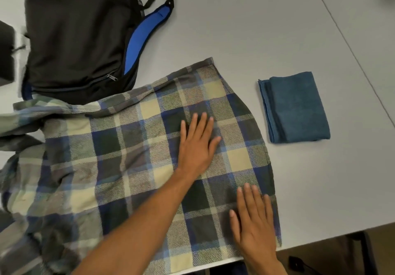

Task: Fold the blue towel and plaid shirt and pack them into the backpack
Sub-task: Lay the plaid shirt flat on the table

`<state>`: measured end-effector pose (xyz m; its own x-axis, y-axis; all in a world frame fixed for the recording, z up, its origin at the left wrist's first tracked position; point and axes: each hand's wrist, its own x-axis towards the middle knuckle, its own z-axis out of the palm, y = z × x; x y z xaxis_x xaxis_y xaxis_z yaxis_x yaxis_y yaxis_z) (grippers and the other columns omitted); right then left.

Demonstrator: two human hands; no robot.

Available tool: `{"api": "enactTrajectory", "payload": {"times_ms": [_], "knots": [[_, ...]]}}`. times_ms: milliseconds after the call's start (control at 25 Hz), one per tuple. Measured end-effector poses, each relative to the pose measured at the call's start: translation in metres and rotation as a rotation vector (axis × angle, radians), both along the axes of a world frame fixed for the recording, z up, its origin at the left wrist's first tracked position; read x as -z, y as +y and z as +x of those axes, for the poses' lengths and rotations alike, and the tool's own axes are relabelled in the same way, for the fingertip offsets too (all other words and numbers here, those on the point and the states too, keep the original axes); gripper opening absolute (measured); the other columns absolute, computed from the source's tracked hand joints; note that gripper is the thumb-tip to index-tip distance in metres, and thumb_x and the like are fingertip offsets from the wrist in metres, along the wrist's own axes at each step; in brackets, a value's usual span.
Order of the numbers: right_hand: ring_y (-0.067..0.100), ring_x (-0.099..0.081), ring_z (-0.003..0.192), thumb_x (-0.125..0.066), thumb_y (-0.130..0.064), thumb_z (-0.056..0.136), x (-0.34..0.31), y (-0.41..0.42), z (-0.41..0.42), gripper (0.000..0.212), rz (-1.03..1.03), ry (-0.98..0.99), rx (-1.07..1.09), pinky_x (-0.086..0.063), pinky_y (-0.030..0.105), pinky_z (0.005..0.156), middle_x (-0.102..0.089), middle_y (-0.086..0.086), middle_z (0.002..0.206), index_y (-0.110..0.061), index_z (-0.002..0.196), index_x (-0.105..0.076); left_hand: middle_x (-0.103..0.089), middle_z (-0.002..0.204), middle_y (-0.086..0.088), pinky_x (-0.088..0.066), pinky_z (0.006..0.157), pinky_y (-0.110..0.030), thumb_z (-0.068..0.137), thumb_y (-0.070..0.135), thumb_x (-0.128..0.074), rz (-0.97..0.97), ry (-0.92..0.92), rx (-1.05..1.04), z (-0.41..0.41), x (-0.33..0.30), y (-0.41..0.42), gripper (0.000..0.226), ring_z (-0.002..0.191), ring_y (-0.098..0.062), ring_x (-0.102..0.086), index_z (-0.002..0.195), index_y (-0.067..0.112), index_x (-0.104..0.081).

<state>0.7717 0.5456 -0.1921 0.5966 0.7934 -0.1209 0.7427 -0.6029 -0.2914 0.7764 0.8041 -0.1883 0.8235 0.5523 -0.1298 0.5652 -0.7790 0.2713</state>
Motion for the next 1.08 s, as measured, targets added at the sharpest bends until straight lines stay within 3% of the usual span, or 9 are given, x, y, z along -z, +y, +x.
{"api": "enactTrajectory", "payload": {"times_ms": [160, 480, 640, 800, 960, 1080], "knots": [[0.022, -0.014, 0.151, -0.024, -0.049, 0.101, 0.007, 0.018, 0.002, 0.064, -0.084, 0.033, -0.092, -0.015, 0.053, 0.119, -0.022, 0.006, 0.162, -0.013, 0.153, -0.031, -0.001, 0.164, 0.001, -0.001, 0.119, -0.056, 0.102, 0.059, -0.020, 0.041, 0.106, -0.082, -0.065, 0.010, -0.041, 0.063, 0.151, -0.022, 0.009, 0.156, 0.029, -0.009], [0.021, -0.002, 0.152, -0.022, -0.062, 0.098, 0.006, 0.010, 0.009, 0.075, -0.182, 0.019, -0.046, -0.003, 0.050, 0.122, -0.008, 0.002, 0.165, -0.019, 0.158, -0.011, 0.009, 0.164, 0.003, 0.002, 0.119, -0.056, 0.097, 0.068, -0.016, 0.009, 0.202, -0.363, -0.175, 0.006, -0.036, 0.071, 0.150, -0.022, 0.015, 0.156, 0.033, 0.001], [0.020, 0.002, 0.152, -0.017, -0.064, 0.098, 0.007, 0.010, 0.008, 0.075, -0.182, 0.017, -0.039, -0.001, 0.049, 0.122, -0.004, 0.001, 0.165, -0.020, 0.158, -0.008, 0.002, 0.164, 0.001, 0.002, 0.120, -0.053, 0.095, 0.069, -0.013, 0.028, 0.181, -0.505, -0.224, 0.006, -0.024, 0.072, 0.151, -0.023, 0.008, 0.156, 0.031, -0.007], [0.020, 0.003, 0.152, -0.017, -0.064, 0.097, 0.009, 0.011, 0.006, 0.076, -0.162, 0.007, -0.052, -0.001, 0.051, 0.122, -0.003, 0.001, 0.165, -0.020, 0.158, -0.007, 0.001, 0.164, -0.001, 0.002, 0.122, -0.047, 0.096, 0.067, -0.014, 0.034, 0.153, -0.570, -0.234, 0.008, -0.021, 0.072, 0.151, -0.022, 0.010, 0.157, 0.029, -0.007], [0.022, -0.002, 0.152, -0.022, -0.060, 0.097, 0.000, 0.020, -0.004, 0.075, -0.108, -0.020, -0.049, -0.006, 0.055, 0.121, -0.011, 0.005, 0.164, -0.014, 0.156, -0.017, 0.004, 0.164, -0.003, 0.002, 0.121, -0.050, 0.097, 0.065, -0.015, 0.021, 0.155, -0.537, -0.234, 0.008, -0.022, 0.071, 0.150, -0.024, 0.013, 0.157, 0.028, -0.004], [0.025, -0.010, 0.152, -0.029, -0.054, 0.098, -0.003, 0.047, -0.037, 0.072, -0.018, -0.011, -0.225, -0.011, 0.054, 0.121, -0.018, 0.009, 0.163, -0.010, 0.154, -0.024, 0.004, 0.164, -0.006, 0.003, 0.120, -0.053, 0.099, 0.062, -0.013, 0.017, 0.161, -0.535, -0.236, 0.007, -0.020, 0.069, 0.150, -0.028, 0.012, 0.157, 0.026, -0.004]]}}
